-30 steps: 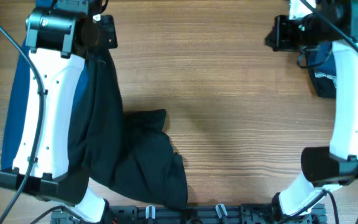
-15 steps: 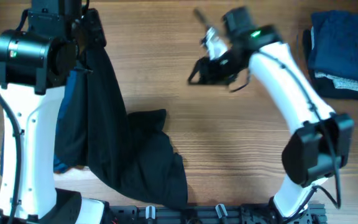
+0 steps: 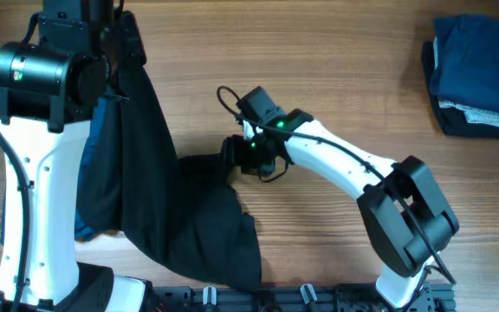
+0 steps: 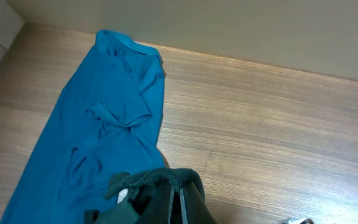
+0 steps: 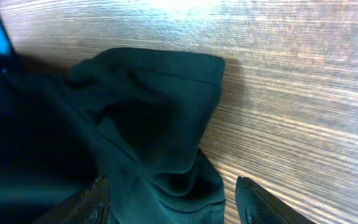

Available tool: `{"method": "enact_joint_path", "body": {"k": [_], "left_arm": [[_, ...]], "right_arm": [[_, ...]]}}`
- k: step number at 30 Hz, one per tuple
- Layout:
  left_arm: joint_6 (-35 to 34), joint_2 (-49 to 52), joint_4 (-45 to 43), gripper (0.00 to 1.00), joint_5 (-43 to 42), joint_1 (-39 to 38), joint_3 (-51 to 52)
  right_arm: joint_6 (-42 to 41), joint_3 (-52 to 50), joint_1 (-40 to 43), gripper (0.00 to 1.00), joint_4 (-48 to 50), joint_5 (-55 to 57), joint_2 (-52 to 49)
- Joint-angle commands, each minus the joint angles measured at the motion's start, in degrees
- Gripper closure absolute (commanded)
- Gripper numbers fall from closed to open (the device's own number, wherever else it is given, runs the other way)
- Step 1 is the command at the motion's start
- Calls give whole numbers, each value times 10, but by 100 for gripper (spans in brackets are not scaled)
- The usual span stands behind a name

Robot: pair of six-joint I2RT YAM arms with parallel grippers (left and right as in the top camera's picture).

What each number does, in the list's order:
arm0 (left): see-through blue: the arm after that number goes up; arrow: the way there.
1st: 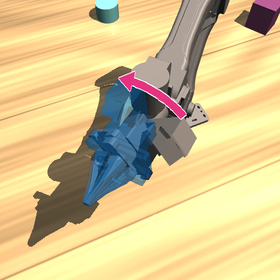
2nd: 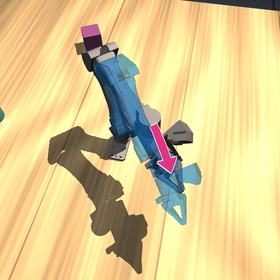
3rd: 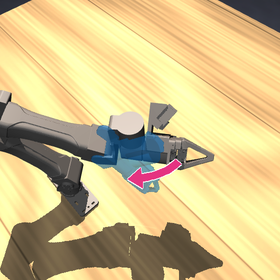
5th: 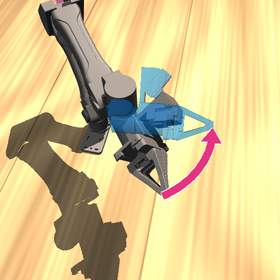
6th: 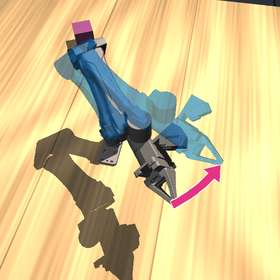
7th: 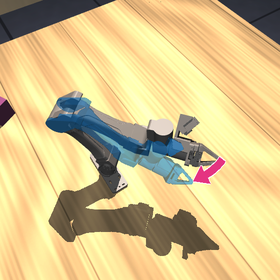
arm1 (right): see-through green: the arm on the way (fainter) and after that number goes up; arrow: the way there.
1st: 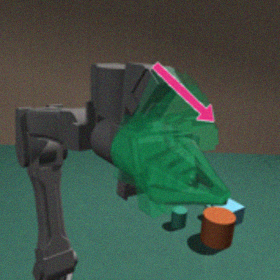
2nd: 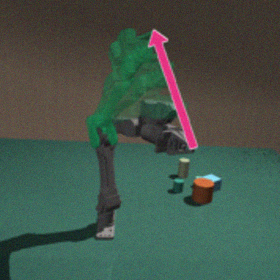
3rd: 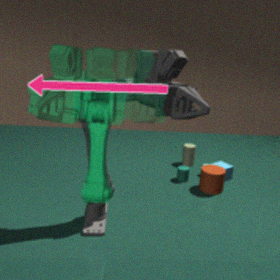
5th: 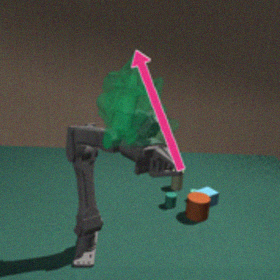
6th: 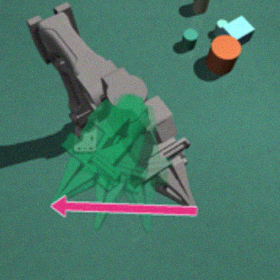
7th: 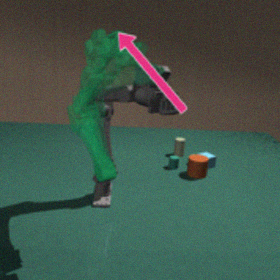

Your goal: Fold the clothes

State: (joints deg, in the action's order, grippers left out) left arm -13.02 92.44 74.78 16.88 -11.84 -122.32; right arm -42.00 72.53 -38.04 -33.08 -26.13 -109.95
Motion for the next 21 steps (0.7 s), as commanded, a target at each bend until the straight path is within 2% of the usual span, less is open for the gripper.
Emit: {"method": "enact_joint_path", "body": {"k": [1,6,12,14,18,21], "left_arm": [[-10,-9,-4,96,10,1,-3],[-10,-9,-2,96,10,1,-3],[-10,-9,1,96,10,1,-3],[-10,-9,1,96,10,1,-3],[-10,-9,1,96,10,1,-3],[-10,-9,1,96,10,1,-3]], "right_arm": [[-73,-8,-14,34,19,49,-6],[-112,-8,-23,35,70,49,-38],[-135,-8,-23,43,97,34,-61],[-137,-8,-23,53,100,37,-61],[-156,-8,-23,63,117,33,-72],[-155,-8,-23,85,127,16,-82]]}}
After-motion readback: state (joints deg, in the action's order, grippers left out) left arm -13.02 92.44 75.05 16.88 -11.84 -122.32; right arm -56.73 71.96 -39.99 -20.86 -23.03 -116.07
